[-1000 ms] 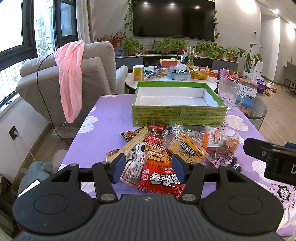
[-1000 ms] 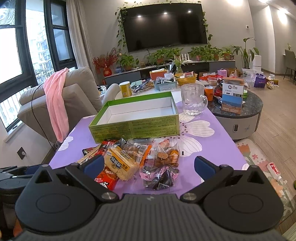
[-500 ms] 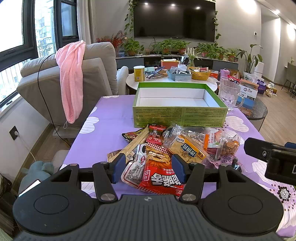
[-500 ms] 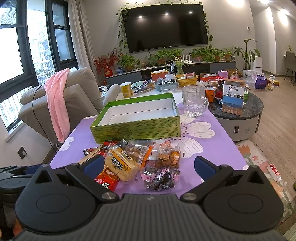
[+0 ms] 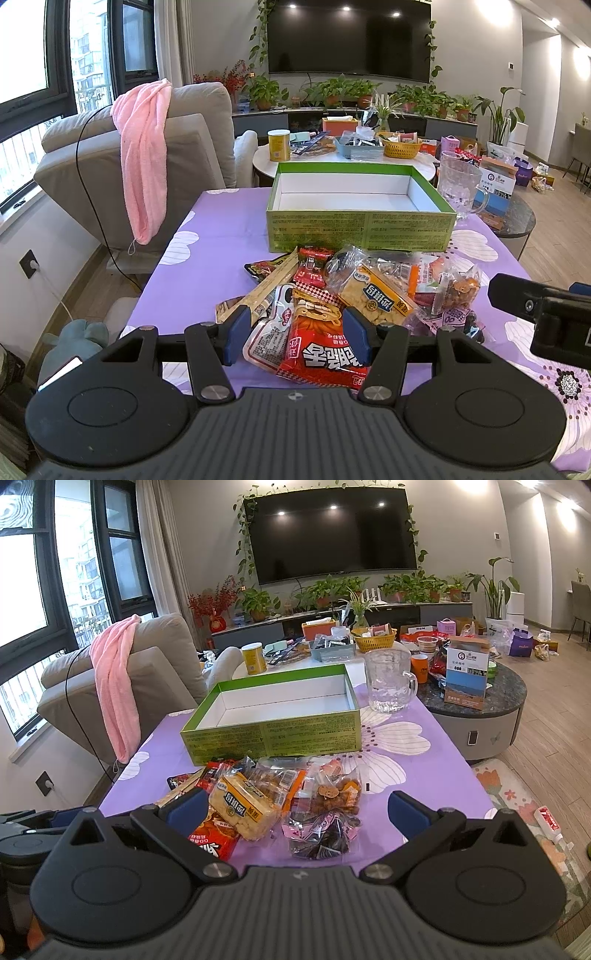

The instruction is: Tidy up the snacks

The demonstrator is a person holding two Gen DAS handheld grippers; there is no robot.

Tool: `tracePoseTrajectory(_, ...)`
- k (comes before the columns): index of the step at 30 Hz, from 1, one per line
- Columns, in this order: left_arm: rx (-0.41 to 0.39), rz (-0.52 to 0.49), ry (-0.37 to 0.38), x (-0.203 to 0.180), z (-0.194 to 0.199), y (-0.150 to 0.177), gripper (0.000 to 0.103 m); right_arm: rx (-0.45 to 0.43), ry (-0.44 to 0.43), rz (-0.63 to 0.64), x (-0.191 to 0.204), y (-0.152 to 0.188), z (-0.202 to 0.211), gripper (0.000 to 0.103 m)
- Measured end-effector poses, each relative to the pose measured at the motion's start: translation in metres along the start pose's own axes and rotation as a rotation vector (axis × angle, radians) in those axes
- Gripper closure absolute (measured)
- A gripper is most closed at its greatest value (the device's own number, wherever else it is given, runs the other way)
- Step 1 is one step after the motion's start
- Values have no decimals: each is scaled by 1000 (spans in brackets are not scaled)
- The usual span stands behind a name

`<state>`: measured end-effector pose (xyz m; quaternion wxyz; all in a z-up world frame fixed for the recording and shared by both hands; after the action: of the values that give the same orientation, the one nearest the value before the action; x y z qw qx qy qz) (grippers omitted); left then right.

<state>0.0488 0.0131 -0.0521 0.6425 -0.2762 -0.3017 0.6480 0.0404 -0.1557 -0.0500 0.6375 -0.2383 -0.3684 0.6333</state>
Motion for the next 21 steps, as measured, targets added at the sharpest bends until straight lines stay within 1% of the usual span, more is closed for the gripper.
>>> tracePoseTrajectory(11,14,3,-9,3,-6,5,51,11,1,1,-2,2,-3,55)
tracePoseTrajectory(16,43,37,-1,13,-16,9,51,36,18,-5,-9,6,-10,55)
tracePoseTrajectory(19,50,61,33,21,-21,14,51,59,28,-7,-14,11,-17,55)
tracePoseTrajectory(21,51,72,69,25,-26,18,51,76,25,-11,-17,15,-22,55)
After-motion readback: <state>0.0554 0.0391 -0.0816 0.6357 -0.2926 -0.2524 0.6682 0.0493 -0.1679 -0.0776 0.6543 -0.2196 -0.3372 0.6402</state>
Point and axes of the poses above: each gripper's, at about its wrist camera, not at the fingertips, and z roughly against the way its jaws point, x to its left, y to its underside, the point moved 5 cm from there along -z, roughly the way its jaws point, and after that the axes turned 6 degrees about x, right-handed, at the moved point
